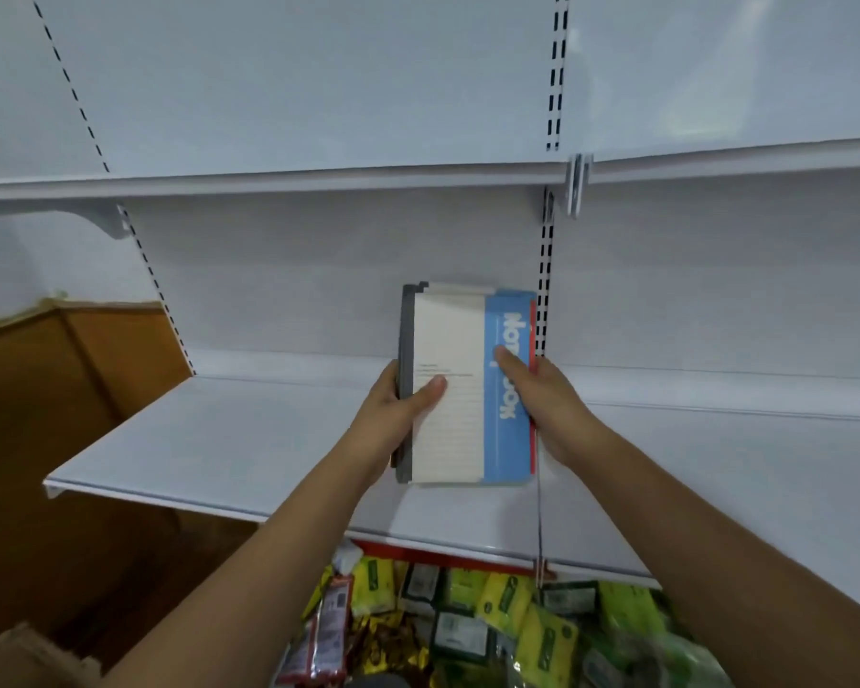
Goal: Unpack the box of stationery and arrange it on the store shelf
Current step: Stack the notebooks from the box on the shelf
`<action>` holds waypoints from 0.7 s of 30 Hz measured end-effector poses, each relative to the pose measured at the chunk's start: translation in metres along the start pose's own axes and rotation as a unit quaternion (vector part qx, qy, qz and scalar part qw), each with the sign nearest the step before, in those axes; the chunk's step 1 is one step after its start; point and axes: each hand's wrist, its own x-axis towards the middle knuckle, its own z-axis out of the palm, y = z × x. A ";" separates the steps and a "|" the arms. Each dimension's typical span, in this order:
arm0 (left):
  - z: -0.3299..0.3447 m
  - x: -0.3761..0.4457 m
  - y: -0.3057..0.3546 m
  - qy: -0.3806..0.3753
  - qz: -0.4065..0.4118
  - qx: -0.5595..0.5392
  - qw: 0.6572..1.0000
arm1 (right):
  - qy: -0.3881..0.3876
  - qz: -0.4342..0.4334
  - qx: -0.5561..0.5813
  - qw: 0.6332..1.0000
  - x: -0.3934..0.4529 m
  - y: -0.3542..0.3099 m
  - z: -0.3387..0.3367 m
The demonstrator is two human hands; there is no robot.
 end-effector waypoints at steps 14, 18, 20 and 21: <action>0.027 -0.013 -0.084 -0.036 0.027 0.031 0.999 | -0.001 -0.082 0.020 0.996 -0.039 0.051 -0.009; 0.021 -0.016 -0.090 -0.049 0.042 0.112 0.992 | -0.018 -0.098 -0.007 0.995 -0.046 0.067 -0.010; 0.015 -0.016 -0.089 -0.059 0.044 0.149 0.986 | -0.024 -0.103 -0.015 0.994 -0.047 0.069 -0.011; 0.013 -0.016 -0.089 -0.060 0.048 0.153 0.985 | -0.019 -0.107 -0.019 0.994 -0.047 0.069 -0.011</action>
